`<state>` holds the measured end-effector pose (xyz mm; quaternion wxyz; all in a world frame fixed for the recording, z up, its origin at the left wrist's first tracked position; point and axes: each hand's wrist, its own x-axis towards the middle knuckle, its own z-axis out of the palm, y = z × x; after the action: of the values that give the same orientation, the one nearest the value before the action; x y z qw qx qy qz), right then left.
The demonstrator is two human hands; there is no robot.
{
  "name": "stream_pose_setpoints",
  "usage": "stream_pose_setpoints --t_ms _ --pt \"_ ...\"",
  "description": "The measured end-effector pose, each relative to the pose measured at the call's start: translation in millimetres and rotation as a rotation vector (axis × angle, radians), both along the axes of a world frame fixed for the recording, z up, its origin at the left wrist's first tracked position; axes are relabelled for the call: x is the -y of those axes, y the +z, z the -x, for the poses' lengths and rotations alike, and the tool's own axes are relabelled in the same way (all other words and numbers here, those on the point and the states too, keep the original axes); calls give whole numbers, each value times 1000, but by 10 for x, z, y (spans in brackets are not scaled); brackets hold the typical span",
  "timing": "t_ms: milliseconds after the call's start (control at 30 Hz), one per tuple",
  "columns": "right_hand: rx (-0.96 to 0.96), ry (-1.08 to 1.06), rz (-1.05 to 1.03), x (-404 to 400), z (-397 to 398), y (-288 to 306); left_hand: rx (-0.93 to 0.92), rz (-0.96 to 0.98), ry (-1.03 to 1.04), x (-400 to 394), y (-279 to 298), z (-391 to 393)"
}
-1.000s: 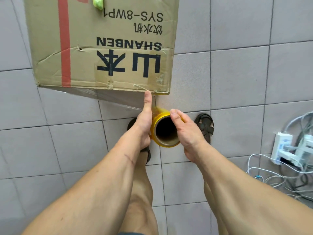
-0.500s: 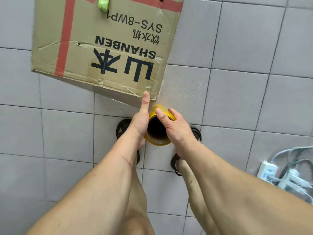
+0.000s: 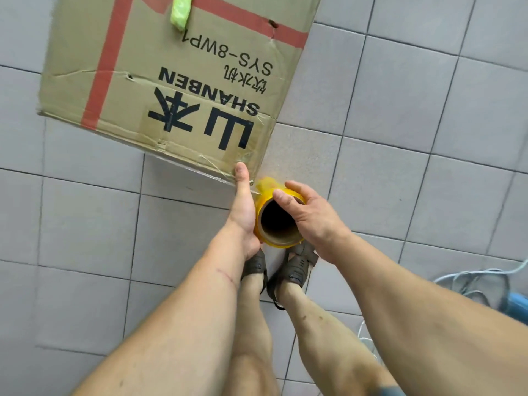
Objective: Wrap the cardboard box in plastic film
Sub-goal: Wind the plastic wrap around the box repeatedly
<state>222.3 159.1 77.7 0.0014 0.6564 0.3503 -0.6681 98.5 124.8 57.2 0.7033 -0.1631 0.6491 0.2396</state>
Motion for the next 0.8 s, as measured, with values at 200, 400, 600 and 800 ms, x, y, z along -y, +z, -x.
stream_pose_setpoints --t_ms 200,400,600,800 --pt "108 40 -42 -242 10 16 44 0 143 -56 -40 -165" --pt "51 -117 83 -179 -83 10 -66 -8 347 -128 -51 -292" --pt "84 138 -32 -709 -82 -12 -99 -75 522 -259 -116 -534" --pt "-29 196 97 -875 -172 -1 -249 -42 652 -422 -111 -618"
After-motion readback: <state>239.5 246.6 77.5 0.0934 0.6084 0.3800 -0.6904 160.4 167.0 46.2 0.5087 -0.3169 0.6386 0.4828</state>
